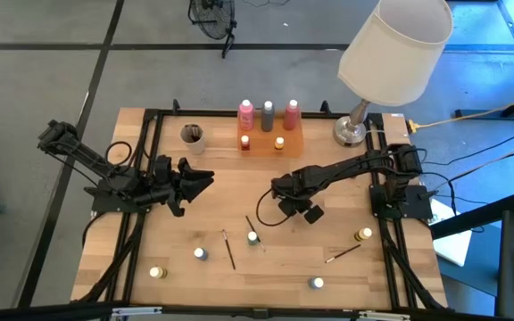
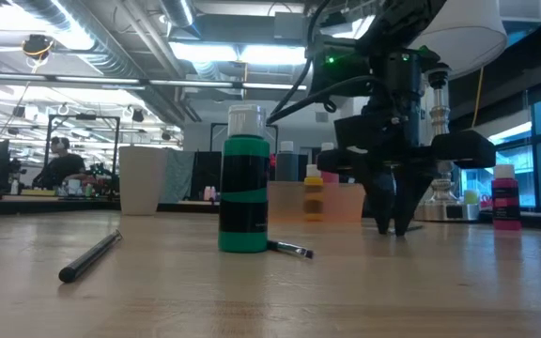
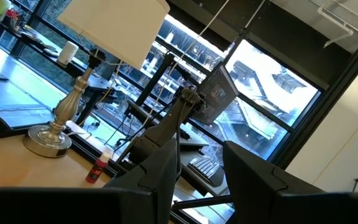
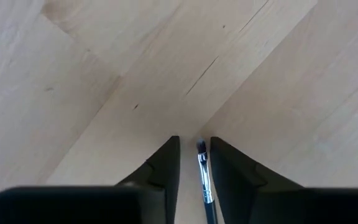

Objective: Pick & Place Paint Supplies
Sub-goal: Put the silver paint brush into the white cup

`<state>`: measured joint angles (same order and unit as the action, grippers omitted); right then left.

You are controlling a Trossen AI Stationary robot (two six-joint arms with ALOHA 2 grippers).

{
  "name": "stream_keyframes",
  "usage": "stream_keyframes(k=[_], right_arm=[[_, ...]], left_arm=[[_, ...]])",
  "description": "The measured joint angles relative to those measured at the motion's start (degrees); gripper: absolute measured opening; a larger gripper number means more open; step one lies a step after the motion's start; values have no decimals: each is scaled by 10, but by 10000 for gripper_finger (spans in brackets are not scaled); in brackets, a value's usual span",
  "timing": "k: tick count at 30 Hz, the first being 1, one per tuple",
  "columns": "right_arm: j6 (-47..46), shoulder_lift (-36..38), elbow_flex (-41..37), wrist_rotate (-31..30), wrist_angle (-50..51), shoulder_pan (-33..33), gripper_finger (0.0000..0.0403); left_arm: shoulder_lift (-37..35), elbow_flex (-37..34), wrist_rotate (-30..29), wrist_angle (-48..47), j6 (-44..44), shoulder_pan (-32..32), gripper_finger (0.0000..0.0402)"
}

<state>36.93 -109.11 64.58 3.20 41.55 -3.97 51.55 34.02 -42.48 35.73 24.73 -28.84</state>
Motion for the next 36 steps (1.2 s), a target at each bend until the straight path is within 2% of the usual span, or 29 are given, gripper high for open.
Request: stream_keyframes(k=[11,21,36], right_arm=[[-5,0,0,0,-6,0,5],[-72,-3,10,-8,6,-2,2],[-123,-6,88,-26,135,-14,0]], left_arm=[[0,0,0,-4,0,0,127],[0,0,0,-5,0,0,127],[0,0,6,-13,2,0,127]])
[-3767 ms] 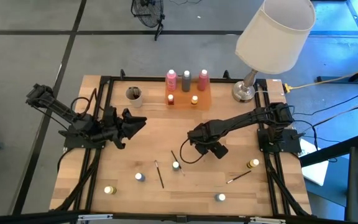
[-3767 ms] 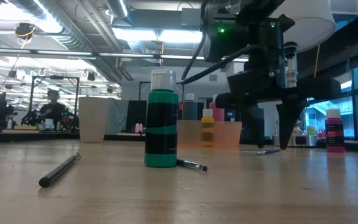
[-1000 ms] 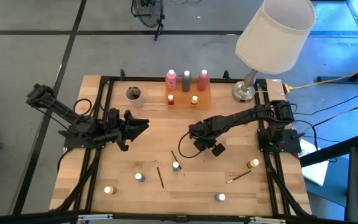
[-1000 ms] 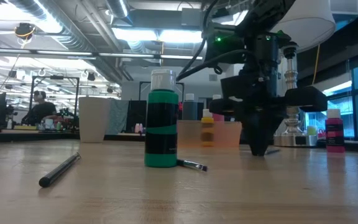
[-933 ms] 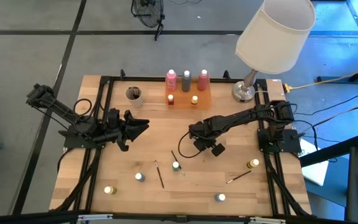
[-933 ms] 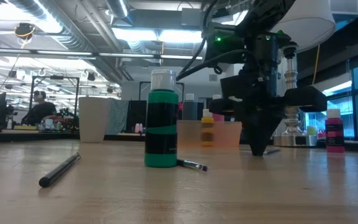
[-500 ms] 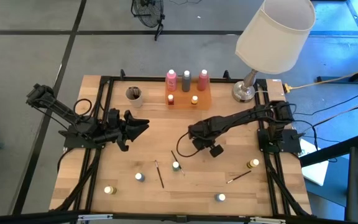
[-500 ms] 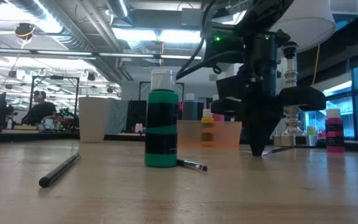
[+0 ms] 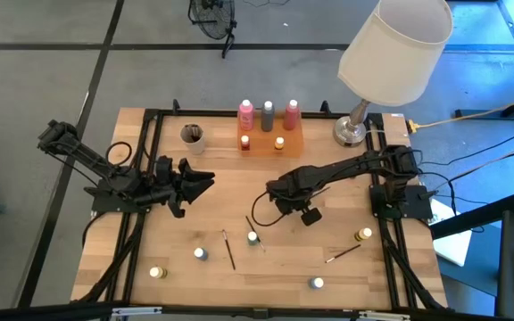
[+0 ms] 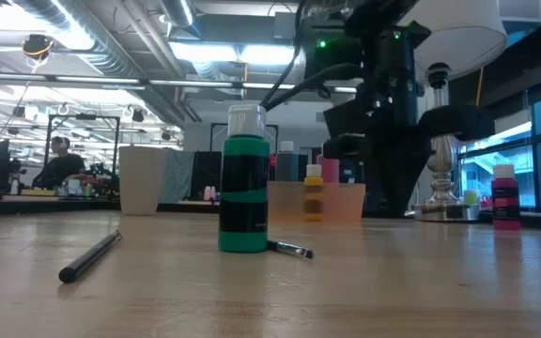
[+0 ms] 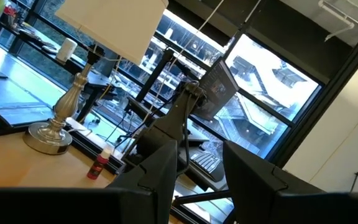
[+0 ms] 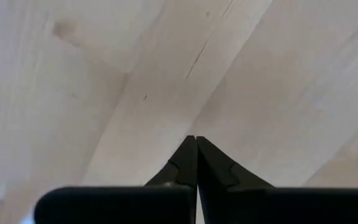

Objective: Pick & Place Paint Supplies
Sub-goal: Put the silver paint brush into the white cup

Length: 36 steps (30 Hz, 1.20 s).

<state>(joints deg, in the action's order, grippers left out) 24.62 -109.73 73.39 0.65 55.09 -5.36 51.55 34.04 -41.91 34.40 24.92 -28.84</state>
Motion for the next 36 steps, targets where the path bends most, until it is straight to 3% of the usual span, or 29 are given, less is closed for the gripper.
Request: stream_keyframes(k=[10,25,36], right_arm=[[-34,2,99,-21,84,-24,0],[-160,3,343,-110,211,-46,0],[-267,3,510,-112,179,-62,0]], left_arm=[[0,0,17,-4,-4,0,127],[-72,0,54,-22,-127,0,127],[-129,0,58,-117,-87,0,127]])
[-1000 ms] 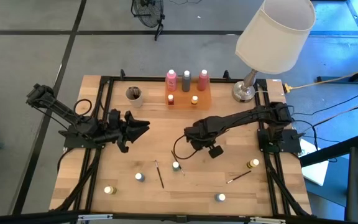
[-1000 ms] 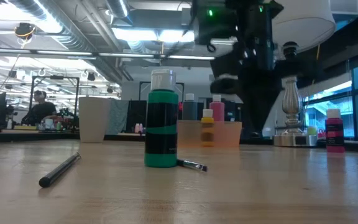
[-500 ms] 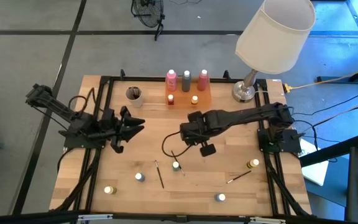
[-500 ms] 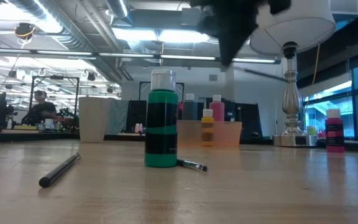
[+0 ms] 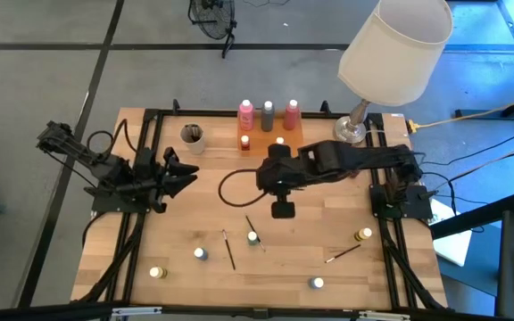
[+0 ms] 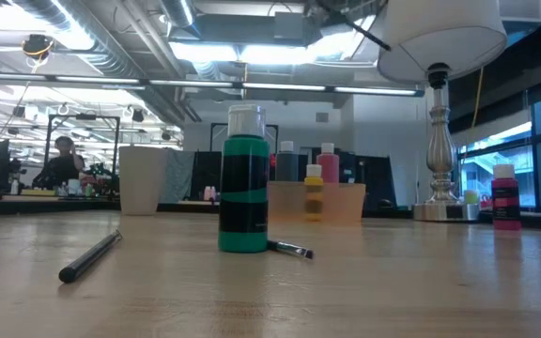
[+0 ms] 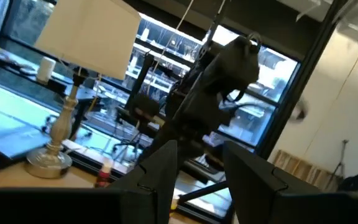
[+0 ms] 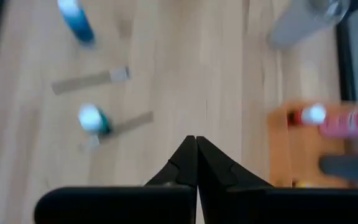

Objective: Pick & Place Paint Supplies
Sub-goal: Put the silver paint brush into the white cup

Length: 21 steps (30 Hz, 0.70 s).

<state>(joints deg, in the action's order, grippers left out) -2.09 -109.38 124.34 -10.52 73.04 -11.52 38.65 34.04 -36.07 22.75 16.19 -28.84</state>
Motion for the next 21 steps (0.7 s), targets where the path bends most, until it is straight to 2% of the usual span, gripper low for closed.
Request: stream_keyframes(k=[5,10,13,16,21], right_arm=[[-12,0,29,0,-82,-16,0],[-18,0,29,0,-190,-29,0],[-20,-2,29,2,-254,-32,0],[-21,-2,29,30,-320,-33,0],[-24,-2,29,60,-403,-32,0]], left_arm=[[-6,0,10,-8,7,0,127],[-5,0,118,-19,-6,0,127],[-5,0,152,-38,-20,0,127],[-5,0,167,-61,-48,0,127],[-5,0,151,-89,-125,0,127]])
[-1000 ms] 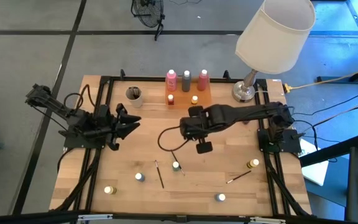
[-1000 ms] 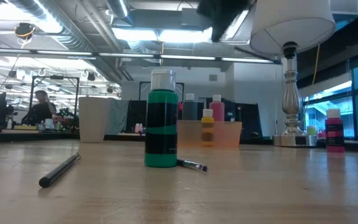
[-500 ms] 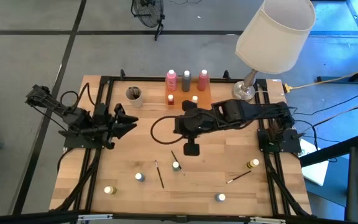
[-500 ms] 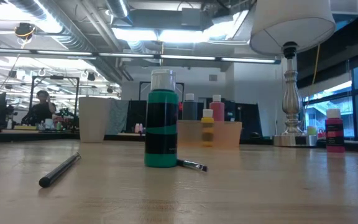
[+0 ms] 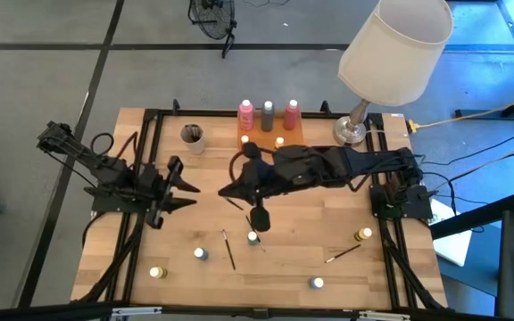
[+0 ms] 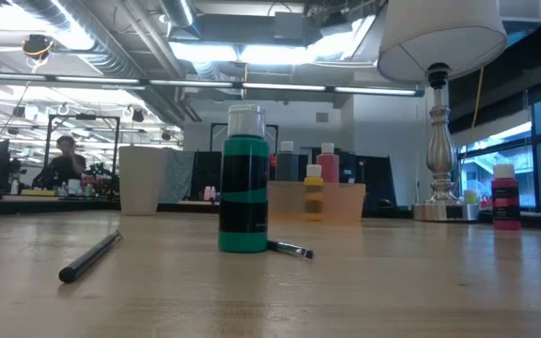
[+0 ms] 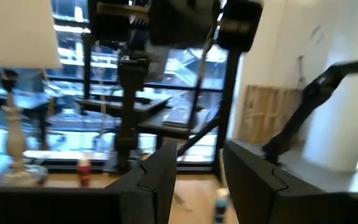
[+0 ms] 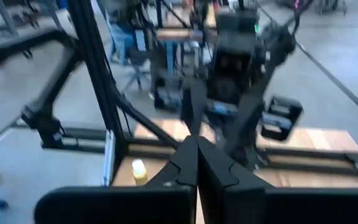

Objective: Pick & Place Paint Supplies
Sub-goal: Put the silver paint brush into the white cup

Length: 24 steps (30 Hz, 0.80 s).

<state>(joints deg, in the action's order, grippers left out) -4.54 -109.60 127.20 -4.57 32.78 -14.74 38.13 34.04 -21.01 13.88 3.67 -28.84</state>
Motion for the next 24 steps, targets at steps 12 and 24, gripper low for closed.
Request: stream_keyframes(k=[12,24], right_arm=[[-4,-2,0,-5,-41,2,0],[0,-14,0,-29,-56,11,0]], left_arm=[[4,0,-50,-4,-62,1,154],[56,0,-24,78,-14,26,229]])
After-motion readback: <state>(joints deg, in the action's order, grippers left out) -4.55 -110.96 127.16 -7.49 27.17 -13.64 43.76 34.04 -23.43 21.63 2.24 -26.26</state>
